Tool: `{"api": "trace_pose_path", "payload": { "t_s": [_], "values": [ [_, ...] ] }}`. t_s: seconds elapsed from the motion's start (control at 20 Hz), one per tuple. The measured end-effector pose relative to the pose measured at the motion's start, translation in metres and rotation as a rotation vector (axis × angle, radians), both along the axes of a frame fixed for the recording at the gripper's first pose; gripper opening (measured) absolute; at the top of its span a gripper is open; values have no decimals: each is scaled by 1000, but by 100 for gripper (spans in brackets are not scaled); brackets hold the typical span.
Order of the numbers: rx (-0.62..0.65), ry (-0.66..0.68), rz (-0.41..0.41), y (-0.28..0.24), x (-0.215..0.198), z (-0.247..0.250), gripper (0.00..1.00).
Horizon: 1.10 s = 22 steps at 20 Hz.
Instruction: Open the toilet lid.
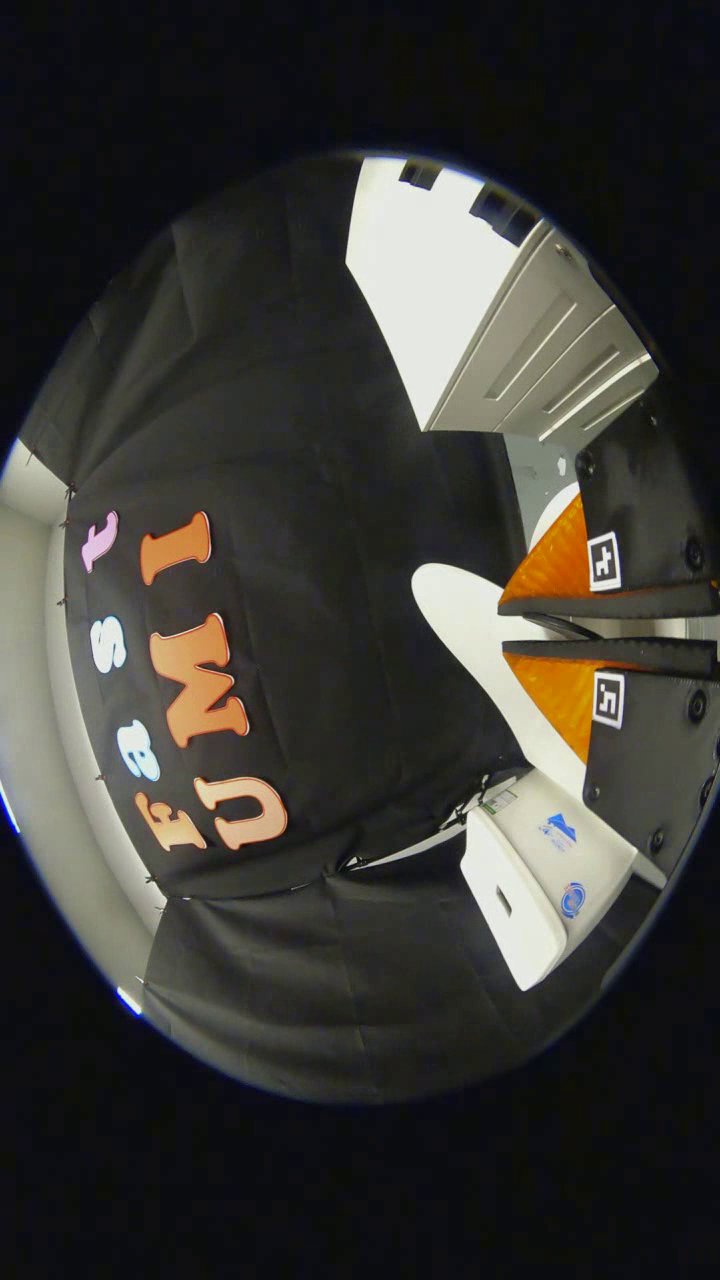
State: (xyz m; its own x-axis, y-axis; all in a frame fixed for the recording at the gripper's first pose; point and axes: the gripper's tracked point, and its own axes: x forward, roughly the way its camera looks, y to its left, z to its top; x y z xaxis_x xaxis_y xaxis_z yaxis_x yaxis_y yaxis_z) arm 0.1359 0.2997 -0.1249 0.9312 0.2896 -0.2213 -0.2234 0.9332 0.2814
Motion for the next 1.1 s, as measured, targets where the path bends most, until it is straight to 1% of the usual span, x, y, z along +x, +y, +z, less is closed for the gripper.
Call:
{"api": "trace_pose_path", "payload": {
  "t_s": [0.3, 0.65, 0.85, 1.1],
  "values": [
    [0, -4, 14, 15, 5, 10, 16],
    [-7, -36, 81, 59, 5, 48, 16],
    [-23, -74, 130, 98, 9, 76, 16],
    [-79, -131, 216, 158, 0, 112, 16]
  ]
}}
